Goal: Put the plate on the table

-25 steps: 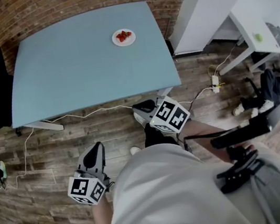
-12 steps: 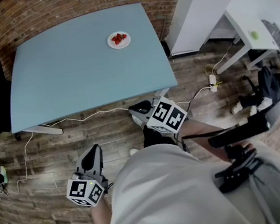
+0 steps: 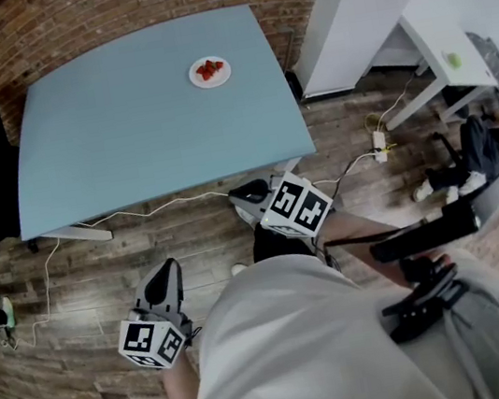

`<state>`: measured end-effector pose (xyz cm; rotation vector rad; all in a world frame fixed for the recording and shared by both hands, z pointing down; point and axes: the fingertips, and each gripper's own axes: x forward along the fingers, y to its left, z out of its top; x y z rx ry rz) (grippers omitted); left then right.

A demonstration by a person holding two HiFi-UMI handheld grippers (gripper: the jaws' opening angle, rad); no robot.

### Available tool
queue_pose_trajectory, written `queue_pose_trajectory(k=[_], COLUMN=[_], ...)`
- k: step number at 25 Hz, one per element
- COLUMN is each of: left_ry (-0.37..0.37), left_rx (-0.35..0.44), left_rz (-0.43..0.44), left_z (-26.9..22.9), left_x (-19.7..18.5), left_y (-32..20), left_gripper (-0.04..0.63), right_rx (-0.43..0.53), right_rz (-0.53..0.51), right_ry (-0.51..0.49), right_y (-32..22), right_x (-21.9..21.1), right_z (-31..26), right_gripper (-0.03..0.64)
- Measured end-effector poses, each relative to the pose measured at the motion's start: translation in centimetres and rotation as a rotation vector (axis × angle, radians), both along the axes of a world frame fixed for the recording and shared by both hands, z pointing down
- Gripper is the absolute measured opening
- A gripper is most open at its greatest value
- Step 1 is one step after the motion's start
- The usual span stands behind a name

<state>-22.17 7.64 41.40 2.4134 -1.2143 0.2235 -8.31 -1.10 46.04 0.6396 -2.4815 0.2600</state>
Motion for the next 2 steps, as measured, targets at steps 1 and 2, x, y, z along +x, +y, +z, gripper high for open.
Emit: queue_pose_trajectory(k=[1,2], left_ry=[0.000,0.001], left_rx=[0.000,-0.001], left_rz=[0.000,0.000], left_z=[-0.02,-0.04], left_x=[0.07,0.14], left_y=[-0.19,-0.37], left_gripper=[0.002,0.002], right_rx=[-0.002,-0.004], right_rz=[-0.002,-0.004], right_ry=[0.000,0.000], right_y=[-0.14,-0.28], right_x=[-0.01,-0.02], right_z=[-0.03,-0.05], right_gripper=[0.009,0.009])
